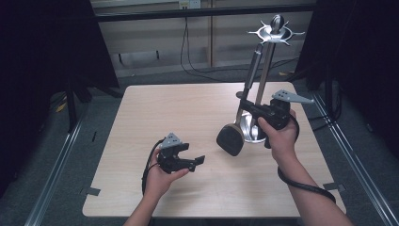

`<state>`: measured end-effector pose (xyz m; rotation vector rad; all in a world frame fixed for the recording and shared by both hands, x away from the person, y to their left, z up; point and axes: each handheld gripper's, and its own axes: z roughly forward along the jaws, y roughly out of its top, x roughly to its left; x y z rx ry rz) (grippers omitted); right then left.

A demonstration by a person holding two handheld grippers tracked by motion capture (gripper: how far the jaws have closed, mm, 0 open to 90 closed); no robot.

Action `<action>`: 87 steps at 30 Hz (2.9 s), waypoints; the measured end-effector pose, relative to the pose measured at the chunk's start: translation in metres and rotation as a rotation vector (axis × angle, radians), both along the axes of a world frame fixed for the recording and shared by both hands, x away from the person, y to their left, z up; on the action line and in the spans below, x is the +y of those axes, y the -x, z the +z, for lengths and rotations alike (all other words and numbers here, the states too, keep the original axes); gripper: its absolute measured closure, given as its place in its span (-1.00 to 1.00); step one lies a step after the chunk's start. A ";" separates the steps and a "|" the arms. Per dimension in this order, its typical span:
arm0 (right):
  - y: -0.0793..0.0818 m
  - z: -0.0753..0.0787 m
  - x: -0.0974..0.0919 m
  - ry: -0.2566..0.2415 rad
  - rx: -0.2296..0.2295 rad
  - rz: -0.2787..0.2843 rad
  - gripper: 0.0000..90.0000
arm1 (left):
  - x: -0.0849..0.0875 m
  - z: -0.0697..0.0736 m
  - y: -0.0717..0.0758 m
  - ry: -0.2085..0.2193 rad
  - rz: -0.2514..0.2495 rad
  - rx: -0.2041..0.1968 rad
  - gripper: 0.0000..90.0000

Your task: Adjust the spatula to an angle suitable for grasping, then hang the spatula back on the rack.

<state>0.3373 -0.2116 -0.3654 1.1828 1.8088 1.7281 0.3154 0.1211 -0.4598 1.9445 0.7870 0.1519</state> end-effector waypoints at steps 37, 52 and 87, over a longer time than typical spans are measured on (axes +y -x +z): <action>-0.016 -0.002 0.002 -0.023 0.009 -0.036 0.03 | 0.001 -0.001 0.001 0.001 -0.019 0.001 -0.65; -0.011 -0.002 -0.001 -0.014 0.011 -0.040 -0.25 | 0.003 -0.001 0.001 0.013 -0.019 0.008 -0.65; 0.017 -0.032 -0.018 0.116 0.038 -0.023 -0.65 | 0.004 -0.003 0.000 0.004 -0.002 0.009 -0.65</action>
